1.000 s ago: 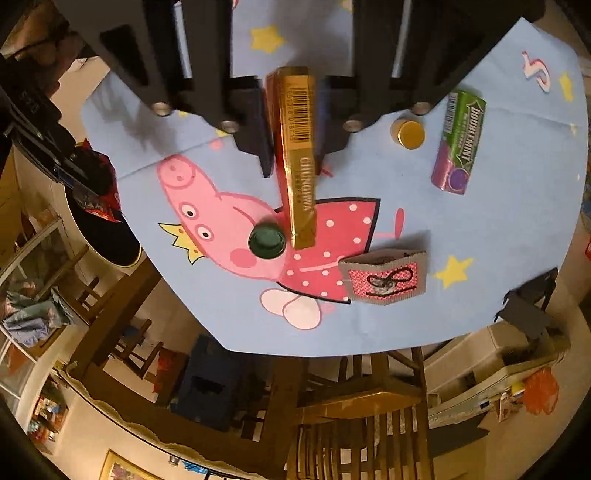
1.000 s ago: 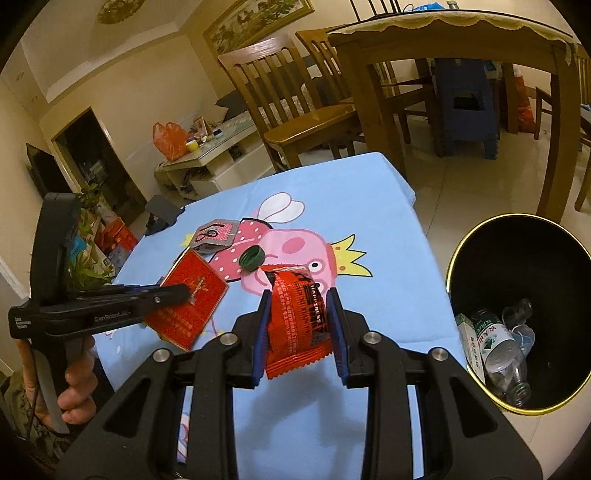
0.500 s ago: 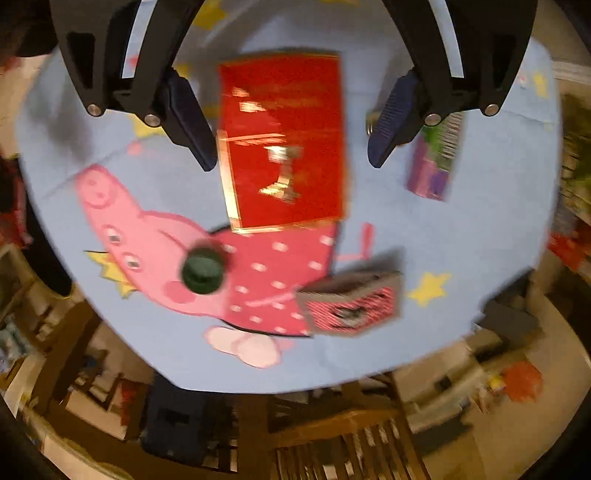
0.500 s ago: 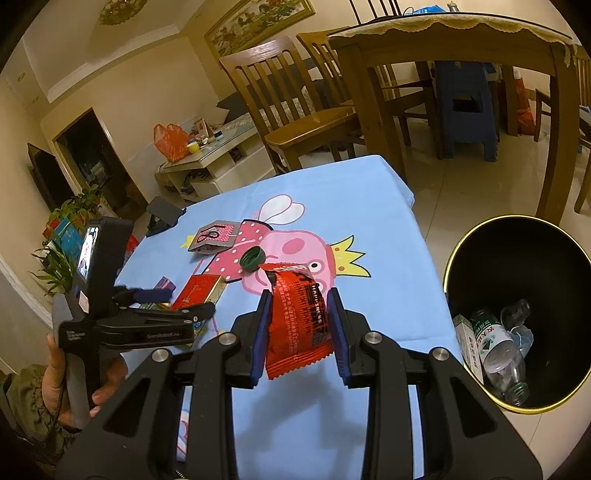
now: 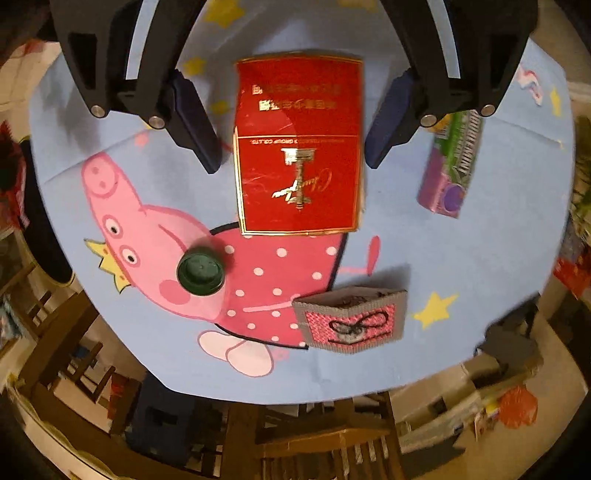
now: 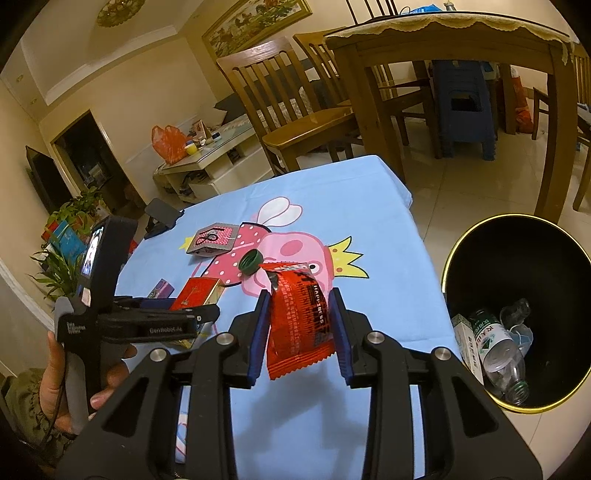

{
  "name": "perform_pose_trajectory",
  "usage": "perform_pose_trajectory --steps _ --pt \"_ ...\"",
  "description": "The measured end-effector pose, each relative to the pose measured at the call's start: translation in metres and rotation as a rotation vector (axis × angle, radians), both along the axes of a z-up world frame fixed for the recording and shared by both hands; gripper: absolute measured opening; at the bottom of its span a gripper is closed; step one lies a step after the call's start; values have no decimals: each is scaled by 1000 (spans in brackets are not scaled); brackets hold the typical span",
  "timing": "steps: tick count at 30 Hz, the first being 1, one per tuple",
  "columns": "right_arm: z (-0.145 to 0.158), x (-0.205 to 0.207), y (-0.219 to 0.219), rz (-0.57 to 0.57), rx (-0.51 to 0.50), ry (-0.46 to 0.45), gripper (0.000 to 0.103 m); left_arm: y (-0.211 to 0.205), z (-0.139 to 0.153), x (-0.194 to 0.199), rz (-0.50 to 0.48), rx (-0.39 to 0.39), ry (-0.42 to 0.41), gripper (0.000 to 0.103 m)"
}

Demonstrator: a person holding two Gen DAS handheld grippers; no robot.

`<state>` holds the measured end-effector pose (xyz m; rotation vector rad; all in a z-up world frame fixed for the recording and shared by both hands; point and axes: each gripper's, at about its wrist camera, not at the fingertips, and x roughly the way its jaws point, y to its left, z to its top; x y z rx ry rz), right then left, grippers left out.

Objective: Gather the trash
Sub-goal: 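Carry wrapper and cigarette pack over the bin and release both into it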

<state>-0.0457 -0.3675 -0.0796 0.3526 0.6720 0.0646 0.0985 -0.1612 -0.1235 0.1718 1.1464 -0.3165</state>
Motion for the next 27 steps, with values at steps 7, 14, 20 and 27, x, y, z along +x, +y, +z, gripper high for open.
perform_pose_trajectory --steps 7,14,20,27 --pt "3 -4 -2 -20 -1 -14 31 13 13 -1 -21 -180 117 61" --pt "7 -8 -7 -37 -3 -36 31 18 42 -1 -34 -235 63 61" --pt "22 -25 -46 -162 -3 -77 31 -43 66 -26 -157 -91 -91 61" --pt "33 -51 -122 -412 -31 -105 31 -137 91 -66 -362 -32 -246 61"
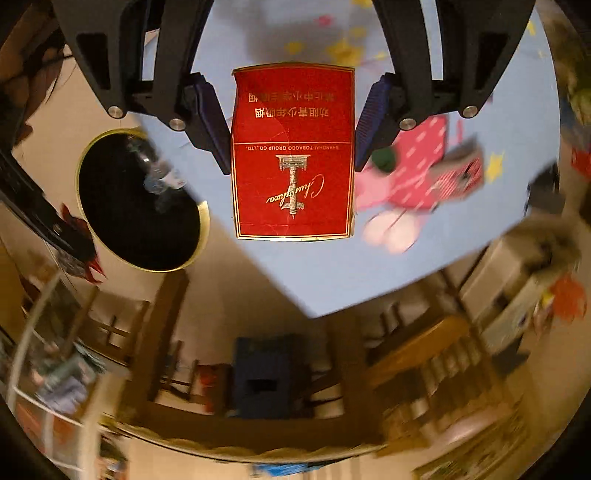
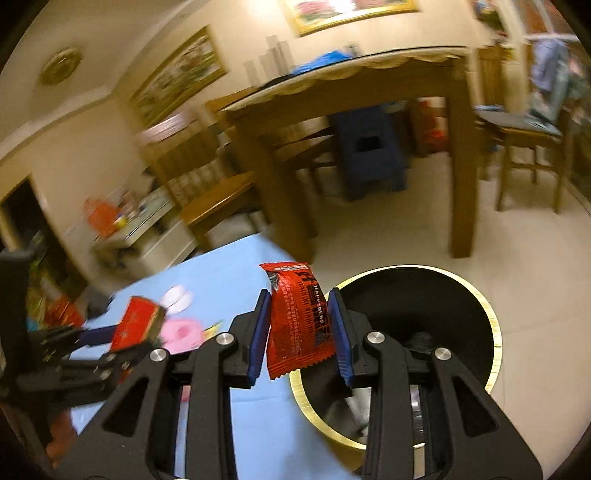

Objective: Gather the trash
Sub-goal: 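Carry wrapper and cigarette pack over the bin and release both into it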

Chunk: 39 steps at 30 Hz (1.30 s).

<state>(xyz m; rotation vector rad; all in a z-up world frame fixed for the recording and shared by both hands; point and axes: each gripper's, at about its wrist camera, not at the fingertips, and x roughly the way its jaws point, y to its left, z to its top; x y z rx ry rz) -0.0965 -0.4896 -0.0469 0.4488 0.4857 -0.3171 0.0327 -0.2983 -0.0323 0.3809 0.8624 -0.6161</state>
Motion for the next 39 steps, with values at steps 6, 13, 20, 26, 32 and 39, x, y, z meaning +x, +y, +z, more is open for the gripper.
perform_pose_trajectory --steps 6,13,20,26,32,39 --pt "-26 -18 -46 -110 145 -10 31 -62 -11 -22 -122 22 -20 62" --pt "-31 -32 -65 -149 193 -40 31 -118 -34 -25 -213 55 -12 62" --pt "-34 -45 -69 -181 209 -43 31 -139 -55 -33 -251 101 -13 68" --pt "-40 -38 -70 -200 216 -5 34 -135 -56 -40 -259 112 -47 76" --pt "-46 -27 -69 -242 202 63 63 -115 -41 -39 -236 70 -49 76" --pt "-48 -12 -58 -246 156 105 67 -64 -5 -43 -165 -8 -111 76"
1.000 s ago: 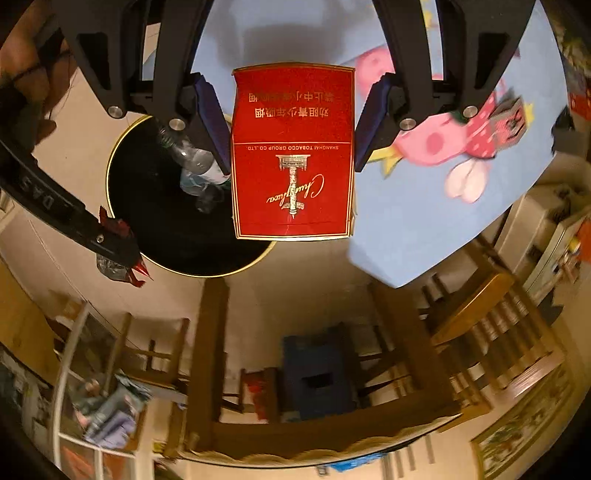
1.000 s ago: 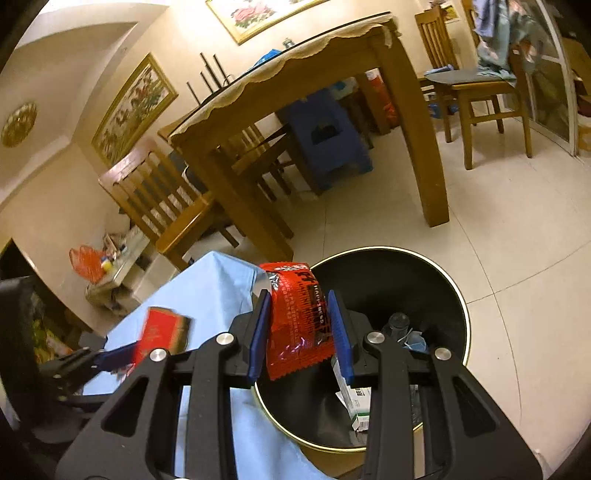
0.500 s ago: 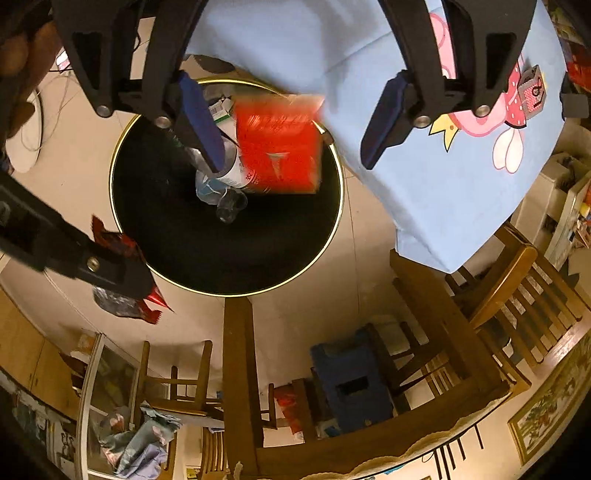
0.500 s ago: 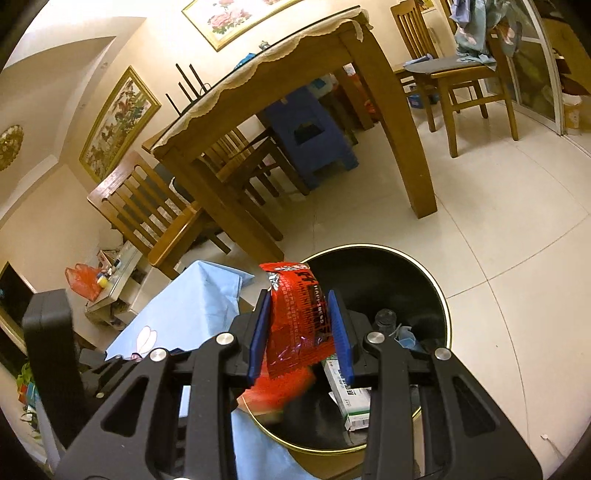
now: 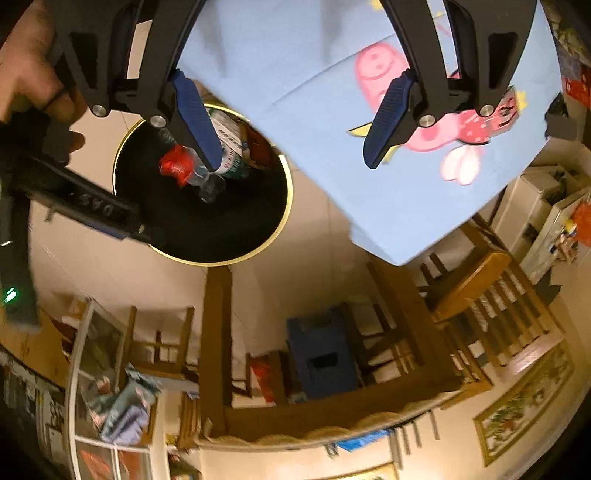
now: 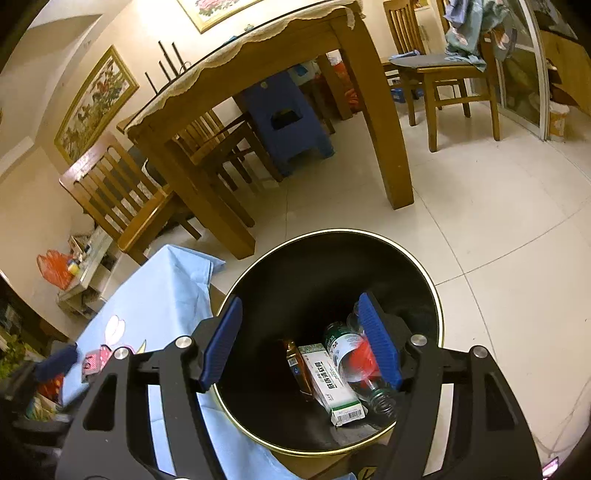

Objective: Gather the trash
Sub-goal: 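Carry wrapper and cigarette pack over the bin and release both into it, then grasp the green bottle cap with the right tool while the left tool grasps the Doublemint gum tube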

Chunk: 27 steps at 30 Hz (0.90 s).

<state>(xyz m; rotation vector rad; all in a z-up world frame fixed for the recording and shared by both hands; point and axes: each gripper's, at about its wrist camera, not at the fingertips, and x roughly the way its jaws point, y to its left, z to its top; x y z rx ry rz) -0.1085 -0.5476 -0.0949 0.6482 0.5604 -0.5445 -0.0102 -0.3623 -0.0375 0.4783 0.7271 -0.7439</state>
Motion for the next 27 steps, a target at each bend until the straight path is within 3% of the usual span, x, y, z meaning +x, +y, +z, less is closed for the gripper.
perform_pose_trajectory --steps 3,9,21,27 --pt "1 7 4 -1 -29 21 80 23 15 -2 35 -35 -31 76" --pt "2 16 14 -11 -104 72 90 74 46 -5 114 -109 -102 78" --pt "2 41 52 17 -284 195 96 181 79 12 266 -243 -112 83" --pt "18 52 100 89 -349 125 97 237 85 18 339 -292 -145 96"
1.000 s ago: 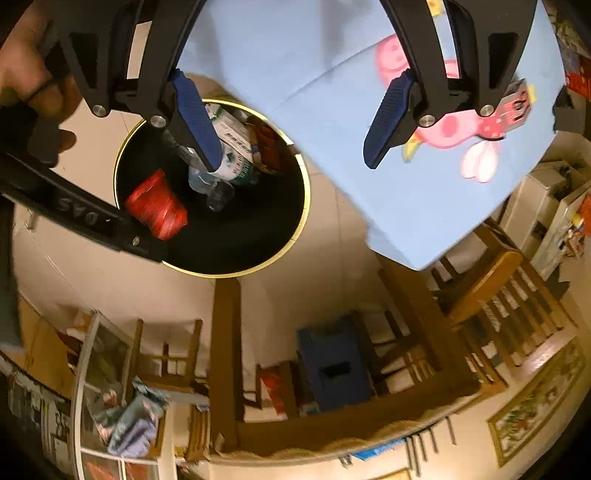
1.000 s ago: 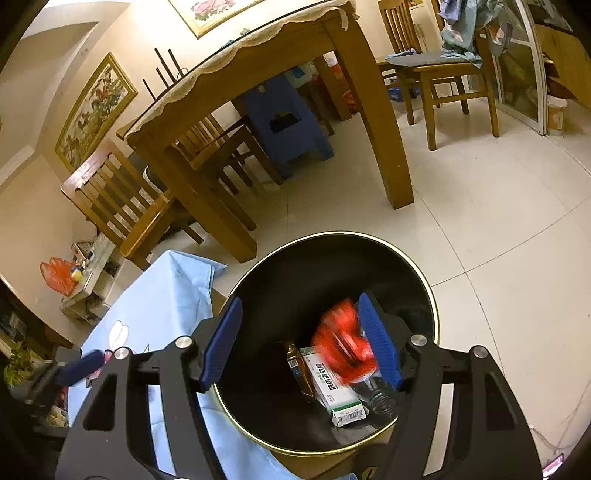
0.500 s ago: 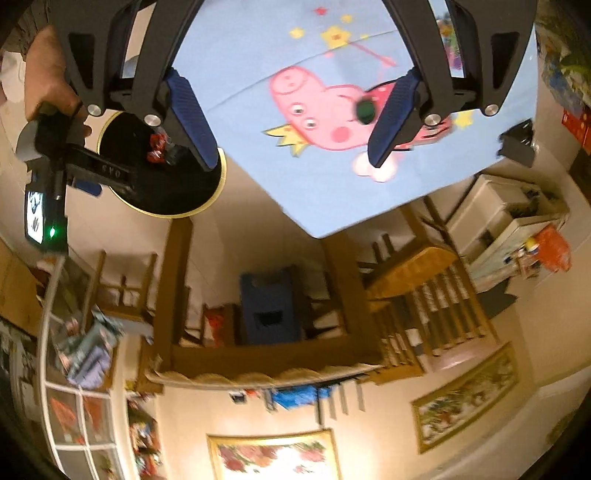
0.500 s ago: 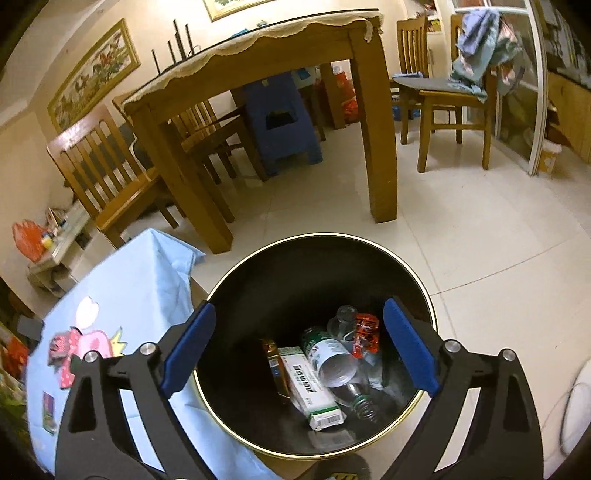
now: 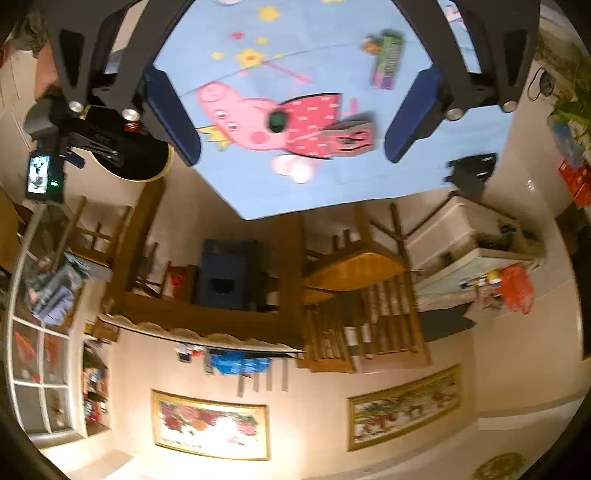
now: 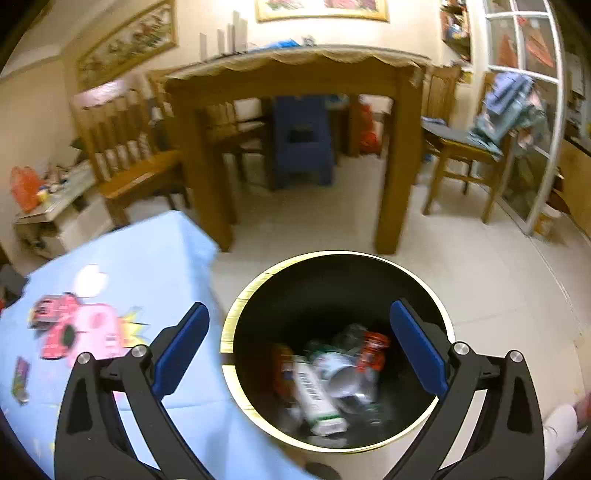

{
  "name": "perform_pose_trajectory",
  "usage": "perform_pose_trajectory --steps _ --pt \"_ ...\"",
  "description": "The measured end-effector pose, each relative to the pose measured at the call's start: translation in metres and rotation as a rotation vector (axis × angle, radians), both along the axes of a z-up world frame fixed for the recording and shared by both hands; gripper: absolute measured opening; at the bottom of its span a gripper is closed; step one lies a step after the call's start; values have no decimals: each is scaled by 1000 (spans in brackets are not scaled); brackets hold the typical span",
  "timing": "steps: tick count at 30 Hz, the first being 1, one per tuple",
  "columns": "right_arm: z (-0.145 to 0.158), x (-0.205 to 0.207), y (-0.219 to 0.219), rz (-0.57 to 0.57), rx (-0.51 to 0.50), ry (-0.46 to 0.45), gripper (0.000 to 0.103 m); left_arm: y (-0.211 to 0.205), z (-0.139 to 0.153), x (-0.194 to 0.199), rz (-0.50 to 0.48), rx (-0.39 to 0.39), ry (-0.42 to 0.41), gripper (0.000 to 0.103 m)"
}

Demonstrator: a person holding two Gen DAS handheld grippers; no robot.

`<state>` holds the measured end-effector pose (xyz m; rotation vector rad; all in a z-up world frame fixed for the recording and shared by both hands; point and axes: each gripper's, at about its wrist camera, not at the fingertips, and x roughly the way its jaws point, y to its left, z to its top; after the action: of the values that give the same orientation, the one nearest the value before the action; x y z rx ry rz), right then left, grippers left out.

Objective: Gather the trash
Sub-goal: 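Grasp the green bottle cap with the right tool while the left tool grasps the Doublemint gum tube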

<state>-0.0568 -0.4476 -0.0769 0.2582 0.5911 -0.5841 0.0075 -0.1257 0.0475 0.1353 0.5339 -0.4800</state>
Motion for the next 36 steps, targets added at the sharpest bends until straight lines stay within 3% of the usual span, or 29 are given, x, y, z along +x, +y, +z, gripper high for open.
perform_pose_trajectory --steps 3,8,11,14,18,19,20,22,29,36 --pt "6 18 47 151 25 -22 97 38 -17 20 76 15 36 96" --pt "2 84 138 459 48 89 97 118 -68 72 258 74 203 96" --pt "-4 125 177 551 47 169 97 150 -88 84 317 87 249 96" --pt "-18 160 200 565 7 242 93 162 -98 87 325 86 281 96" --pt "-50 186 200 556 66 353 60 165 -112 89 304 91 311 96" --pt "-56 188 201 544 73 374 57 164 -116 89 298 93 316 96" --pt "-61 187 197 543 109 368 55 162 -120 92 286 95 327 96" --pt "-61 181 192 565 160 337 34 159 -127 96 262 94 346 96" --pt "-41 143 175 646 205 255 32 139 -152 113 176 82 456 96" --pt "-30 120 140 644 261 165 32 99 -158 113 106 128 463 96"
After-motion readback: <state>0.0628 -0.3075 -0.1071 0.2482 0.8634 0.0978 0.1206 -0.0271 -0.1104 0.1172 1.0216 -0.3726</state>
